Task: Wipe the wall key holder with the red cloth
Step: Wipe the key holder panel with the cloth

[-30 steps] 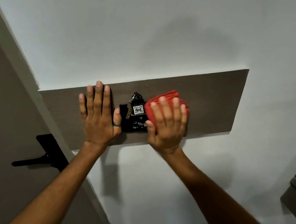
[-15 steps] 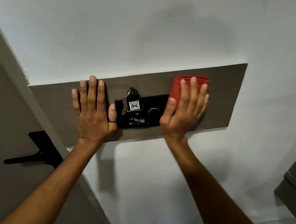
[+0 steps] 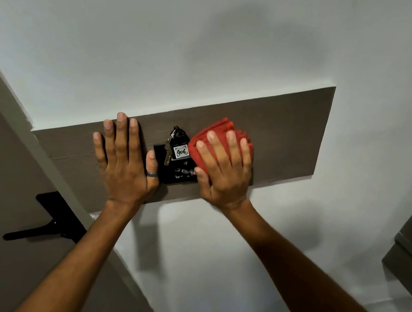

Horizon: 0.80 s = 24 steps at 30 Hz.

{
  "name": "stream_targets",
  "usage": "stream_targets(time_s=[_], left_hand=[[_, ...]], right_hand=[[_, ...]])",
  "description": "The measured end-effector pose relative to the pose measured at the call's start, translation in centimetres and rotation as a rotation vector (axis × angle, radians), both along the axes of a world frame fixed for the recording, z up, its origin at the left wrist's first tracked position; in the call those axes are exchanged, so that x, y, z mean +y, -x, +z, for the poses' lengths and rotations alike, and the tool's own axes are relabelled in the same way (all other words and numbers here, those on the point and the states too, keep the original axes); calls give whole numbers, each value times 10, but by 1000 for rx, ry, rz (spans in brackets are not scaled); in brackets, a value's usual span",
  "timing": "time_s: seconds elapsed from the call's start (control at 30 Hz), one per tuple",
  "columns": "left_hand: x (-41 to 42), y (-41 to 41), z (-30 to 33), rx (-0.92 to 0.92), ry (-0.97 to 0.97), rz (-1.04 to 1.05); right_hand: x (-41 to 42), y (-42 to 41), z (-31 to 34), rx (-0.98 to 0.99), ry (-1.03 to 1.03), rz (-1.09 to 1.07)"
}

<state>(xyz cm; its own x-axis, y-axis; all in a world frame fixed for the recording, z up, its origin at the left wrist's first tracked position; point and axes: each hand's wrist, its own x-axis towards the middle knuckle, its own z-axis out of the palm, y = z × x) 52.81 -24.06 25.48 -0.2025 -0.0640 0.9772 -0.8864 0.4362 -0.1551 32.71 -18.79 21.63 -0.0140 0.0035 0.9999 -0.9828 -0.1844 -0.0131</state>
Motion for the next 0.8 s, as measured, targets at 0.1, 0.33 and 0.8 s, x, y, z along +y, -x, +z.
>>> stream_targets(time_s=[0.1, 0.33, 0.8], left_hand=[[1, 0, 1, -2, 9, 15], [2, -2, 2, -4, 1, 7], [-4, -14, 1, -74, 35, 17]], right_hand=[[11, 4, -18, 51, -7, -12], [-1, 1, 18, 21, 0, 35], [9, 21, -6, 152, -2, -17]])
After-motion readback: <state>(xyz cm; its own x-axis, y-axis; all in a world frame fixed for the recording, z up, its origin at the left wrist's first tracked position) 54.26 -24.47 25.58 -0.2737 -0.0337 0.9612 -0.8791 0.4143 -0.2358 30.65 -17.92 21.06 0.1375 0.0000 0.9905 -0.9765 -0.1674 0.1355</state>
